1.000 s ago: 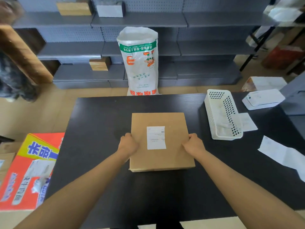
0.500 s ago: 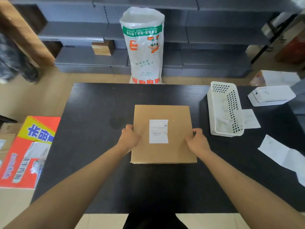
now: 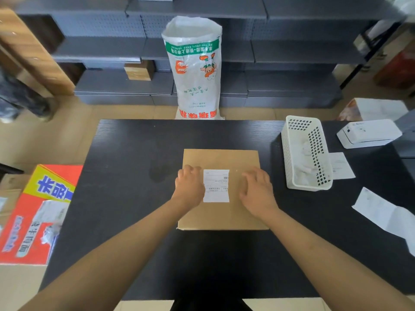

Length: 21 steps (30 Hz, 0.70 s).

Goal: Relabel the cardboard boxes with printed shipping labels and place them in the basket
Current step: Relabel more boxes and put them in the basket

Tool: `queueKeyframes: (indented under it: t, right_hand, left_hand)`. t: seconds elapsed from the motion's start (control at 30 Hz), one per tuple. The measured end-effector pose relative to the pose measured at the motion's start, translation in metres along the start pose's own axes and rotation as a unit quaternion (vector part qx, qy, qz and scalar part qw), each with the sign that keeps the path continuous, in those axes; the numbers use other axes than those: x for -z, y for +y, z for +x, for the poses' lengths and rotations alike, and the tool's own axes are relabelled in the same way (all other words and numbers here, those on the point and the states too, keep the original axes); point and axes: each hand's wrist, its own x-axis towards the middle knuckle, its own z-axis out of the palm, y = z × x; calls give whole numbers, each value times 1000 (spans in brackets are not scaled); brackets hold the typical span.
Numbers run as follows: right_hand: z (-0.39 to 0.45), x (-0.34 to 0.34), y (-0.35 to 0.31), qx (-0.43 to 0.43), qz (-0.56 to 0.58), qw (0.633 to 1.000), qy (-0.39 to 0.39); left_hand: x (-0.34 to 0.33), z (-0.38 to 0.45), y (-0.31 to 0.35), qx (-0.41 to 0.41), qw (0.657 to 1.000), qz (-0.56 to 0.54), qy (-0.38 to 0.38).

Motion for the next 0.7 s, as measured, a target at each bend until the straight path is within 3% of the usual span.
queueKeyframes:
  t: [0.13, 0.27, 0.37, 0.47, 0.7]
  right_hand:
    - [5, -3, -8, 48, 14, 998, -42]
    - [13, -6, -12, 76, 0, 996, -54]
    - [27, -5, -20, 116, -14, 991, -64]
    - [45, -7, -36, 153, -27, 985, -80]
    - [79, -12, -63, 218, -48, 973, -67]
  left_hand:
    - [-1, 19, 9, -9, 1000, -1, -17]
    - [-1, 24, 7, 34, 999, 6, 27]
    - [-5, 11, -11, 92, 992, -69, 44]
    - [-14, -1, -33, 132, 982, -135, 9]
    - [-37, -4, -51, 94, 953, -286, -17]
